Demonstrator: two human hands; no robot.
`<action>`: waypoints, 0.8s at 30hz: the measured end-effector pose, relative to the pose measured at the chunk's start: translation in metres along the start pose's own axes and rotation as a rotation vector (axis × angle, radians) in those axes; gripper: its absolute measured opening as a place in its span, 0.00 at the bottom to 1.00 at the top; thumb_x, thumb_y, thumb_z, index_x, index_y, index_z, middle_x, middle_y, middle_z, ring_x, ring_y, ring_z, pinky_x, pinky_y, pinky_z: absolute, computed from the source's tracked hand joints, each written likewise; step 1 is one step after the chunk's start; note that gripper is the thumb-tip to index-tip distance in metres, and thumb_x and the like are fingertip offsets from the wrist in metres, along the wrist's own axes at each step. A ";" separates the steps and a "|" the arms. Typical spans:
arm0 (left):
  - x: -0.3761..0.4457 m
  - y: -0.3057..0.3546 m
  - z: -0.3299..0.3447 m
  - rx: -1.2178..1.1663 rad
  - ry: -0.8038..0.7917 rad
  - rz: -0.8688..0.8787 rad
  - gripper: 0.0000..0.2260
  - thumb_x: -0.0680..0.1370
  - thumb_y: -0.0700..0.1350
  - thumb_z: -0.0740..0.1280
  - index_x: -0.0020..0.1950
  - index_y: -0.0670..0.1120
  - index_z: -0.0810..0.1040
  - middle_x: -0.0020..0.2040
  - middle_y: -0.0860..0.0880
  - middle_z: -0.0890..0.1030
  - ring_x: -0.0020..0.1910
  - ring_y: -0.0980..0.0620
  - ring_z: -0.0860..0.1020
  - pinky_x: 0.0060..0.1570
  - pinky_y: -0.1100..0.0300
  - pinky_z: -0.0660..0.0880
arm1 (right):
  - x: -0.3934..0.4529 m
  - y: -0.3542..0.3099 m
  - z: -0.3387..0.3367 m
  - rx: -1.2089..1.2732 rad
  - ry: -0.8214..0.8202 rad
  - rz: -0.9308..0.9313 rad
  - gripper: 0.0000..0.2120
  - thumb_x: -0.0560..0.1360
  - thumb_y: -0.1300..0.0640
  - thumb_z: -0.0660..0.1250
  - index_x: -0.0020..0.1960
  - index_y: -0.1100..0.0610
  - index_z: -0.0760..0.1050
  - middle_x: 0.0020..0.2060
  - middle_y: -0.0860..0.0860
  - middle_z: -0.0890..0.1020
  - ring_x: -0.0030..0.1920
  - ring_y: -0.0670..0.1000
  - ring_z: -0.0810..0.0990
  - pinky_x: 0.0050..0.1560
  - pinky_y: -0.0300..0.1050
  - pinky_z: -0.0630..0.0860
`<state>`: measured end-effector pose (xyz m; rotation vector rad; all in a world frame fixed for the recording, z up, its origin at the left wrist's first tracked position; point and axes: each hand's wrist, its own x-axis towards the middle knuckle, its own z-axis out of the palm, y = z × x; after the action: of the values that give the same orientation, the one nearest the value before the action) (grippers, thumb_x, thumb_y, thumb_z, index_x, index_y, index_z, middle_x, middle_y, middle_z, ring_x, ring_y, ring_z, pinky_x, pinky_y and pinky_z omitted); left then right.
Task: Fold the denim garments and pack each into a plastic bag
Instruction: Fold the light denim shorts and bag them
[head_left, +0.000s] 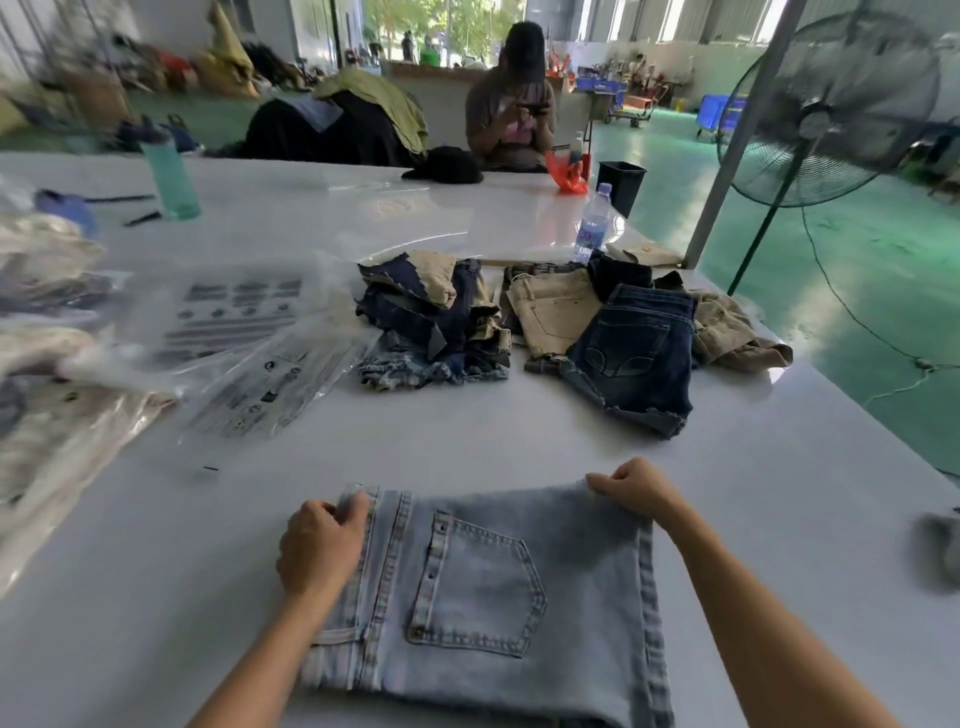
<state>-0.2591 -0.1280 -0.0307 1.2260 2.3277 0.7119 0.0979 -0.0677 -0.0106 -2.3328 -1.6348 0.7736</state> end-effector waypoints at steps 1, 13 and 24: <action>0.008 -0.001 0.001 0.005 -0.060 0.003 0.22 0.78 0.59 0.60 0.41 0.39 0.75 0.48 0.35 0.80 0.49 0.37 0.77 0.46 0.51 0.72 | 0.000 -0.005 -0.001 -0.060 0.008 0.021 0.25 0.73 0.36 0.65 0.31 0.57 0.70 0.29 0.52 0.73 0.33 0.52 0.71 0.39 0.44 0.68; 0.007 -0.008 0.020 -0.074 0.043 0.004 0.17 0.80 0.54 0.62 0.37 0.43 0.71 0.46 0.35 0.80 0.46 0.36 0.77 0.38 0.52 0.68 | -0.004 -0.008 0.027 -0.026 0.214 0.071 0.12 0.77 0.45 0.63 0.50 0.53 0.76 0.51 0.54 0.79 0.57 0.58 0.74 0.55 0.52 0.70; -0.029 -0.003 0.034 0.564 -0.150 0.688 0.44 0.68 0.69 0.21 0.77 0.48 0.45 0.78 0.49 0.47 0.76 0.46 0.45 0.71 0.39 0.44 | -0.047 -0.029 0.103 -0.404 0.097 -0.466 0.28 0.80 0.37 0.40 0.77 0.44 0.42 0.76 0.43 0.40 0.76 0.45 0.38 0.73 0.52 0.31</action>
<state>-0.2265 -0.1458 -0.0555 2.2915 2.0215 0.1196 0.0093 -0.1144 -0.0711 -2.0279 -2.3340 0.2461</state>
